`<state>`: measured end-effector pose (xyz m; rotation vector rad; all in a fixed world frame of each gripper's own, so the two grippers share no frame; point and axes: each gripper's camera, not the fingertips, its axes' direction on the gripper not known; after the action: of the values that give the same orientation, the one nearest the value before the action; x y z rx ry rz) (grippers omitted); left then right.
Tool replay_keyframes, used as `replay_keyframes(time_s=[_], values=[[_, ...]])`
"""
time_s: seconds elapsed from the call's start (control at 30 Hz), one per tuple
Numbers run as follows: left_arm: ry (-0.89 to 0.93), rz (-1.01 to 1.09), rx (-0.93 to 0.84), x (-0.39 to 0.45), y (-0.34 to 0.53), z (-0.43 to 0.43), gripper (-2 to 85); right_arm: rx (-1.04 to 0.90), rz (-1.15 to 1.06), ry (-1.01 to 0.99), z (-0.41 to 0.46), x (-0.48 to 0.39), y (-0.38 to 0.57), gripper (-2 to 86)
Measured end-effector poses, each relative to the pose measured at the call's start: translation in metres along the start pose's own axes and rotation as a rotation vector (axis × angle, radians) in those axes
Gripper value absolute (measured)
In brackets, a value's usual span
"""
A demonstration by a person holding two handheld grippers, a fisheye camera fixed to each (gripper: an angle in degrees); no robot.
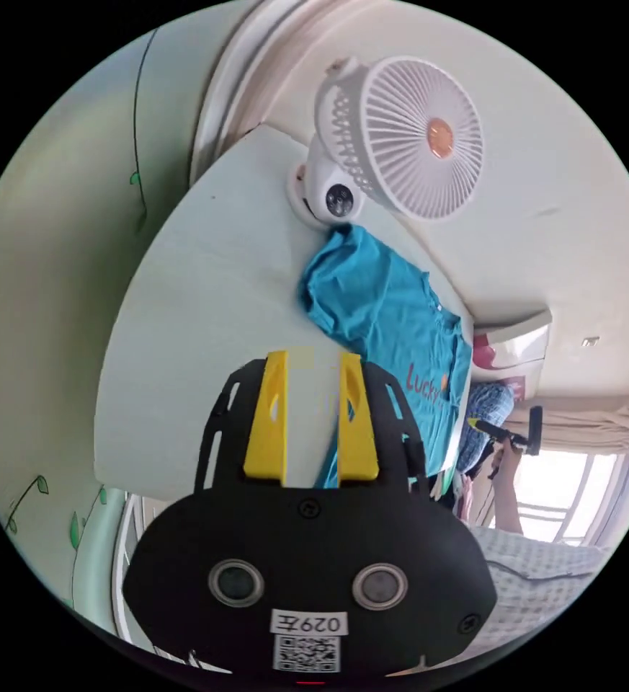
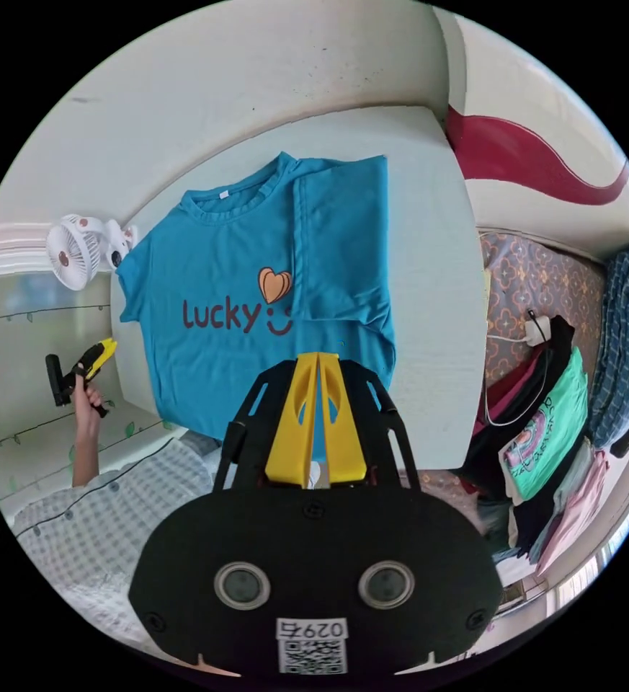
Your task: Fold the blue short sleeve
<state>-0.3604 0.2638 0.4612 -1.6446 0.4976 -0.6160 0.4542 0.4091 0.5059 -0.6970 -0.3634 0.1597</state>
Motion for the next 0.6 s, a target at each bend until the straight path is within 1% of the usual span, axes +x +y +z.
replay_keyframes(time_s=[0.07, 0.2, 0.27, 0.33, 0.4, 0.5, 0.57, 0.6], values=[[0.052, -0.007, -0.038, -0.007, -0.019, 0.007, 13.4, -0.029, -0.023, -0.011, 0.032, -0.018, 0.012, -0.5], [0.046, -0.043, -0.046, -0.008, -0.036, 0.013, 11.5, -0.062, -0.024, -0.075, 0.082, -0.039, 0.027, -0.6], [0.053, -0.096, -0.034, -0.008, -0.036, 0.008, 4.2, -0.104, -0.005, -0.058, 0.115, -0.047, 0.034, -0.6], [0.025, -0.117, 0.022, -0.002, -0.031, -0.003, 0.2, -0.12, 0.01, -0.057, 0.135, -0.051, 0.04, -0.6], [0.032, -0.092, 0.088, 0.012, -0.026, -0.018, -0.5, -0.131, 0.024, -0.079, 0.152, -0.052, 0.045, -0.6], [0.029, 0.053, 0.145, 0.059, -0.023, -0.034, -0.8, -0.156, 0.043, -0.116, 0.178, -0.052, 0.049, -0.6], [-0.072, 0.268, 0.116, 0.123, -0.017, -0.029, -0.6, -0.168, 0.044, -0.139, 0.194, -0.054, 0.047, -0.5], [-0.096, 0.333, 0.101, 0.141, -0.014, -0.023, -0.5, -0.17, 0.043, -0.142, 0.198, -0.055, 0.046, -0.5]])
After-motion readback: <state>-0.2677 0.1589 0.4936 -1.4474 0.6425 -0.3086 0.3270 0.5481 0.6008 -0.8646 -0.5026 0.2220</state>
